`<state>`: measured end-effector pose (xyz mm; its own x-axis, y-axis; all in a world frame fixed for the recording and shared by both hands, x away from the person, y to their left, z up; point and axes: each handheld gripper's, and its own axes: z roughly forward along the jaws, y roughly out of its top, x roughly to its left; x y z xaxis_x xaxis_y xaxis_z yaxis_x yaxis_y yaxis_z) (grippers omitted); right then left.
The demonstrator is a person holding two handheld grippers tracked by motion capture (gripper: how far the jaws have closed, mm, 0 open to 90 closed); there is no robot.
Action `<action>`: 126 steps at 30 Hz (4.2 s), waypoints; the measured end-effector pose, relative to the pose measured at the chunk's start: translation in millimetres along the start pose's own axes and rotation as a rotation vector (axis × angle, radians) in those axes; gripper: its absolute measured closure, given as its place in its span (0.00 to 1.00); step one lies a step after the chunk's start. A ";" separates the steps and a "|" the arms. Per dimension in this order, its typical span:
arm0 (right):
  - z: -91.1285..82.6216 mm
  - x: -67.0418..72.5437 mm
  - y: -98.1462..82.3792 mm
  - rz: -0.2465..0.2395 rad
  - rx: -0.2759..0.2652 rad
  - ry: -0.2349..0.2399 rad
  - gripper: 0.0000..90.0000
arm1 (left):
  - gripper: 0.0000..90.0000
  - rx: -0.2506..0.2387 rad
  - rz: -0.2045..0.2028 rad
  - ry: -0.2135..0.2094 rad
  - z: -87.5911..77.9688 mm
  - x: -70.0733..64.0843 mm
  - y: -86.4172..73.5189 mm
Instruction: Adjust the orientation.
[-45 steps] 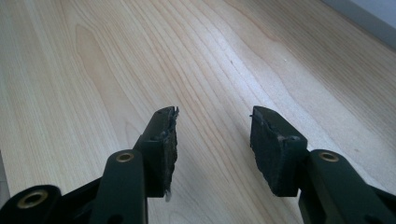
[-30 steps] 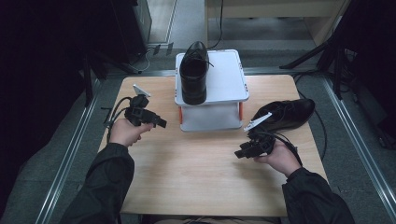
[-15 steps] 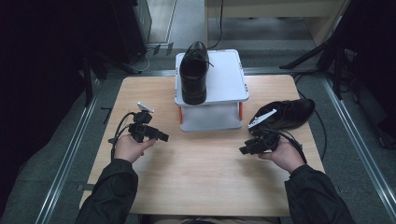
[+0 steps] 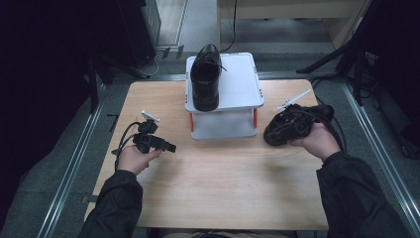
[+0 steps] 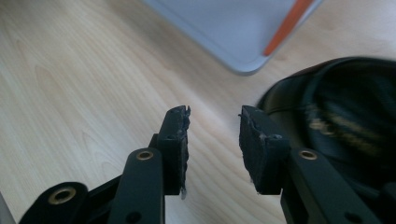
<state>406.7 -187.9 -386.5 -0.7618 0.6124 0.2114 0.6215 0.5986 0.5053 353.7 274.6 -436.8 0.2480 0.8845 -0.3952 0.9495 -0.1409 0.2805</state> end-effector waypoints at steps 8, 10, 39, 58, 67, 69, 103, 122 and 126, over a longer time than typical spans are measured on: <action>-13.4 -17.9 20.6 0.043 0.023 -0.063 0.73 | 0.49 0.003 0.002 -0.006 1.4 -1.9 0.5; -11.5 -20.6 24.2 0.051 0.028 -0.063 0.73 | 0.50 0.008 0.008 -0.006 2.0 -1.7 0.6; 13.0 -37.4 30.2 0.092 0.213 -0.040 0.91 | 0.49 0.020 0.005 -0.011 4.0 0.4 -0.4; -27.7 -34.0 -31.2 -0.047 0.276 0.042 0.92 | 0.50 -0.011 -0.001 -0.008 1.3 0.0 1.0; -27.8 -35.0 -38.0 -0.016 0.266 0.049 0.90 | 0.50 0.008 0.007 -0.004 4.7 -1.4 1.7; -32.6 -36.4 -35.4 -0.002 0.240 0.042 0.86 | 0.50 0.009 0.008 -0.005 4.7 -1.3 1.8; -12.5 -88.2 -64.6 0.666 0.202 -0.259 0.64 | 0.50 0.029 0.024 -0.008 8.8 -2.8 5.1; -2.3 -91.6 -66.7 0.693 0.231 -0.260 0.80 | 0.50 0.036 0.025 -0.004 9.9 -3.7 5.5; -2.7 -91.2 -65.2 0.653 0.252 -0.281 0.86 | 0.50 0.034 0.026 -0.003 10.7 -4.1 5.5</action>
<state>435.2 -284.1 -436.4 -0.1697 0.9717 0.1642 0.9796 0.1481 0.1360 360.0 265.4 -443.0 0.2733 0.8790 -0.3907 0.9487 -0.1791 0.2605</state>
